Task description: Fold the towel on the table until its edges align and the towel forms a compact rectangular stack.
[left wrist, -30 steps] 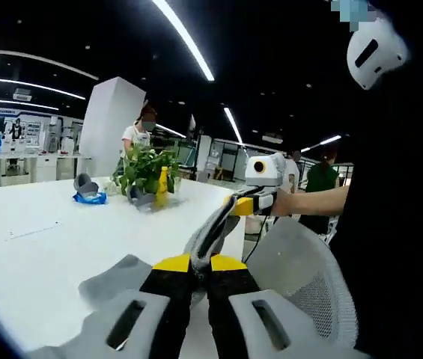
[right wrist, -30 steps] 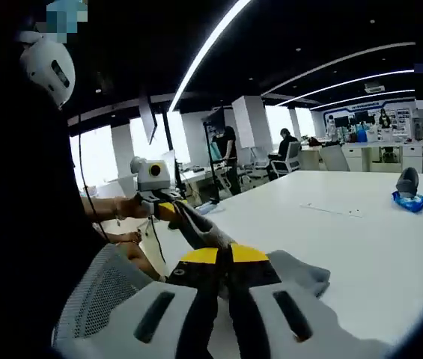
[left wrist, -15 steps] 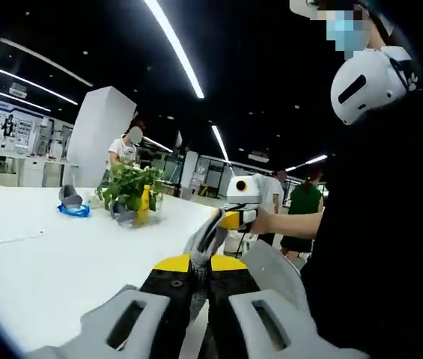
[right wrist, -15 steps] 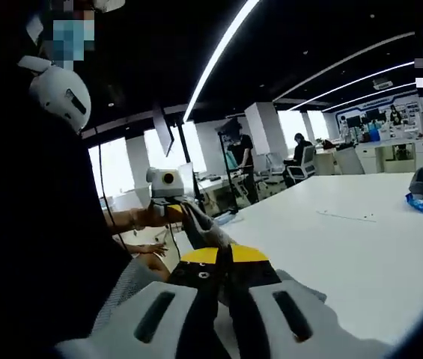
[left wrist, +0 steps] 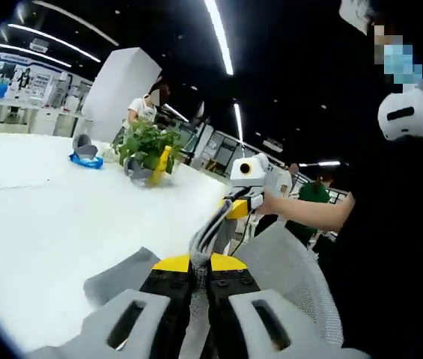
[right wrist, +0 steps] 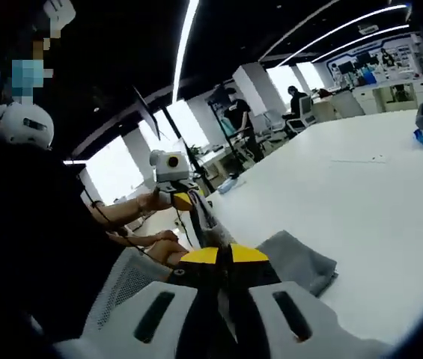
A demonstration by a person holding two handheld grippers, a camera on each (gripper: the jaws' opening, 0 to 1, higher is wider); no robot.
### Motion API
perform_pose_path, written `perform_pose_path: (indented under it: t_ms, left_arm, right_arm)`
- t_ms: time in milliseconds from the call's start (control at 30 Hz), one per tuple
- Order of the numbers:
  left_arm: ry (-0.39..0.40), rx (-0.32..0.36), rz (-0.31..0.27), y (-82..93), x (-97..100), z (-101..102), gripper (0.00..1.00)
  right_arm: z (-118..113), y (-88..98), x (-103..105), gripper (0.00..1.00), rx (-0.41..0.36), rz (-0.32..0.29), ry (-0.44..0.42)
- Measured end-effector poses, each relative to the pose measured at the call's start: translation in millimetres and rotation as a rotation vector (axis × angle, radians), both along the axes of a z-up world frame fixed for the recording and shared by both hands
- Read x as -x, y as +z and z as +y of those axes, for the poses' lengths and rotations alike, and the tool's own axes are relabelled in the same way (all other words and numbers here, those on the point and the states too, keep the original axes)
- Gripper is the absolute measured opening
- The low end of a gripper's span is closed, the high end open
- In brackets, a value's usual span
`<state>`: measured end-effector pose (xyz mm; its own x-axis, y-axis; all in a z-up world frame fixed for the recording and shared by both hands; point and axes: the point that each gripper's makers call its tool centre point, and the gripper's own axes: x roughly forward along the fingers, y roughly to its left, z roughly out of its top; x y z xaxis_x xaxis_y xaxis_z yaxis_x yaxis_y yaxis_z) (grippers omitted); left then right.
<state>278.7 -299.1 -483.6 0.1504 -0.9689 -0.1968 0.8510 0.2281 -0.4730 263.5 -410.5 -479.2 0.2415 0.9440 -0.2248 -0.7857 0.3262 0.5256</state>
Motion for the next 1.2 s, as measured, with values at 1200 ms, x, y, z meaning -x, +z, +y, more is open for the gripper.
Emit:
perform_pose_path:
  t_ms: [1200]
  left_arm:
    - [0.199,-0.367,-0.014,-149.2,-86.7,4.9,0.17]
  right_arm:
    - [-10.9,-151.4,-88.0,0.0,0.413,0.113,-0.263]
